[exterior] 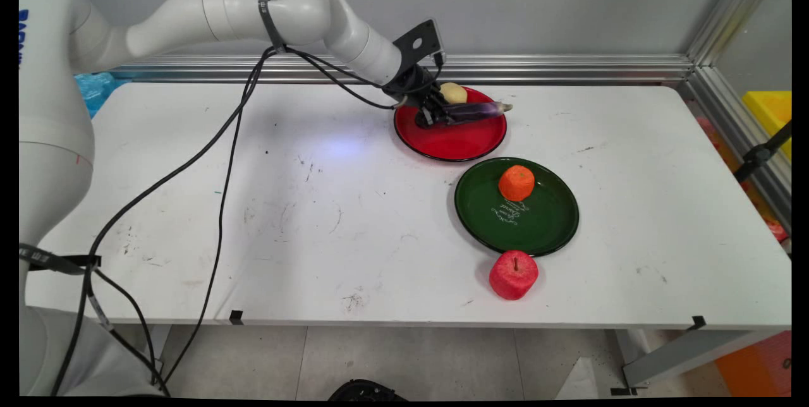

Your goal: Place the picked object on the red plate

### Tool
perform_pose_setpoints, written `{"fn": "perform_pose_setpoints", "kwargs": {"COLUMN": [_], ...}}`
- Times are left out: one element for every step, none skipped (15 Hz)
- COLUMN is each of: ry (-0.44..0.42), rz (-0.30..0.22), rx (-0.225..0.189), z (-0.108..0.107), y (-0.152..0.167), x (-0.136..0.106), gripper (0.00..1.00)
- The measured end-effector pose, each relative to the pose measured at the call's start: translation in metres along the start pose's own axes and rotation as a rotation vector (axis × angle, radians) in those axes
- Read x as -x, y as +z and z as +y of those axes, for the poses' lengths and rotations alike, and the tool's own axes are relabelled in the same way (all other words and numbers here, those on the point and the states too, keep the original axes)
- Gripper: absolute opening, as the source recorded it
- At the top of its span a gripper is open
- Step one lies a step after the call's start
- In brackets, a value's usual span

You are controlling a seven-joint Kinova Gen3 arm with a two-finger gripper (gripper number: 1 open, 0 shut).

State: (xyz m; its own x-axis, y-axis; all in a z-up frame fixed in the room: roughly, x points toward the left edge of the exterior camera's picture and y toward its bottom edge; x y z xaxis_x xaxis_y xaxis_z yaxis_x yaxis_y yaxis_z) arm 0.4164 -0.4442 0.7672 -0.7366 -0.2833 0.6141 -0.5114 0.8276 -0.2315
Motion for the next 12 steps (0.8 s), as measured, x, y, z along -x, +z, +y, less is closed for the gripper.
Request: {"fn": "perform_pose_setpoints", "kwargs": {"ry": [0.003, 0.005, 0.008, 0.01, 0.012, 0.014, 0.016, 0.017, 0.017, 0.017, 0.017, 0.017], "rz": [-0.002, -0.005, -0.007, -0.01, -0.012, -0.015, -0.017, -0.019, -0.019, -0.019, -0.018, -0.018], "rx": [-0.001, -0.001, 0.001, 0.004, 0.006, 0.008, 0.01, 0.01, 0.011, 0.01, 0.01, 0.01], "z": [-0.002, -0.003, -0.004, -0.005, -0.006, -0.006, -0.007, -0.007, -0.008, -0.008, -0.009, -0.009], "y": [0.002, 0.004, 0.007, 0.009, 0.01, 0.011, 0.013, 0.013, 0.014, 0.015, 0.016, 0.016], "x": [0.003, 0.006, 0.008, 0.011, 0.013, 0.016, 0.018, 0.02, 0.022, 0.023, 0.024, 0.025], "gripper": [0.0, 0.0, 0.0, 0.0, 0.0, 0.0, 0.0, 0.0, 0.0, 0.0, 0.0, 1.0]}}
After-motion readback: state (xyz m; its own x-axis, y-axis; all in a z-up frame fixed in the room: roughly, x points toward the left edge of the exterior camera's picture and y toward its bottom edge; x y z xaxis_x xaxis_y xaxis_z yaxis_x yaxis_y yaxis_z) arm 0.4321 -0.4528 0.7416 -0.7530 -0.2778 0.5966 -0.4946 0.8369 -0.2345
